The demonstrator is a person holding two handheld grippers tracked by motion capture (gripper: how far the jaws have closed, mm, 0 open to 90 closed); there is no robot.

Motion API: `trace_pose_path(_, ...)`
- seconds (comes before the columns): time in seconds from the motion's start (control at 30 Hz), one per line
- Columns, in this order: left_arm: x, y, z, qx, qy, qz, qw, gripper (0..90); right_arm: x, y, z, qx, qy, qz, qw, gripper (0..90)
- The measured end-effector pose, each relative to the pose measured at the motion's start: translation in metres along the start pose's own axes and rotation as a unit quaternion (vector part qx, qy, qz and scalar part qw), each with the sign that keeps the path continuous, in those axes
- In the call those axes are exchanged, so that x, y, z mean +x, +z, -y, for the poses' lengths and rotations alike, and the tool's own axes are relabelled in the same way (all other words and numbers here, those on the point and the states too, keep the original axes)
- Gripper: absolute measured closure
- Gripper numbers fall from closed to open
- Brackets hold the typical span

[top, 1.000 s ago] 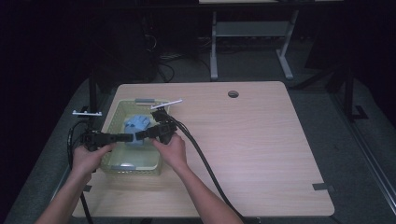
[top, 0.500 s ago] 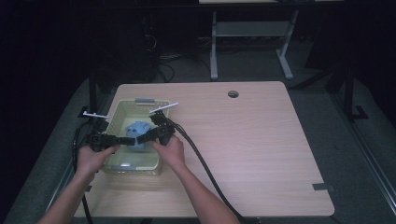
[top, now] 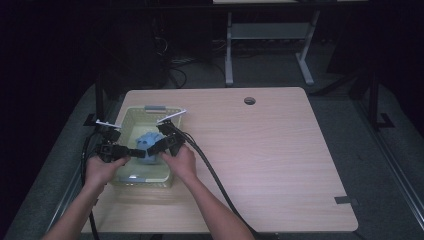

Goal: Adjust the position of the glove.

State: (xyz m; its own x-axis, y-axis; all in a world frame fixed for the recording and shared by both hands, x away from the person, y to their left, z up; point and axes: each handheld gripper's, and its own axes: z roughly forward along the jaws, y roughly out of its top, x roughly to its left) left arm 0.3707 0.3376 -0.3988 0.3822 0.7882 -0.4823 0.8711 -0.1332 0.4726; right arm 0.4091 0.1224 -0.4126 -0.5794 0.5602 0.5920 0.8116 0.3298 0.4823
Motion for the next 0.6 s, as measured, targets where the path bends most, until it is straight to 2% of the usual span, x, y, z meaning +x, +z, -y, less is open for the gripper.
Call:
trace_pose_path(0.37, -0.0001, -0.0017, 0.0013, 0.007, -0.003, -0.013, 0.9999, 73.3, 0.006, 0.0054, -0.0031, 0.013, -0.008, 0.017, 0.9997, 69.3)
trace_pose_path(0.6, 0.0045, -0.0007, 0.0042, 0.006, -0.008, -0.009, 0.9999, 73.2, 0.0101, 0.0087, -0.005, 0.022, -0.021, 0.029, 0.9991, 67.7)
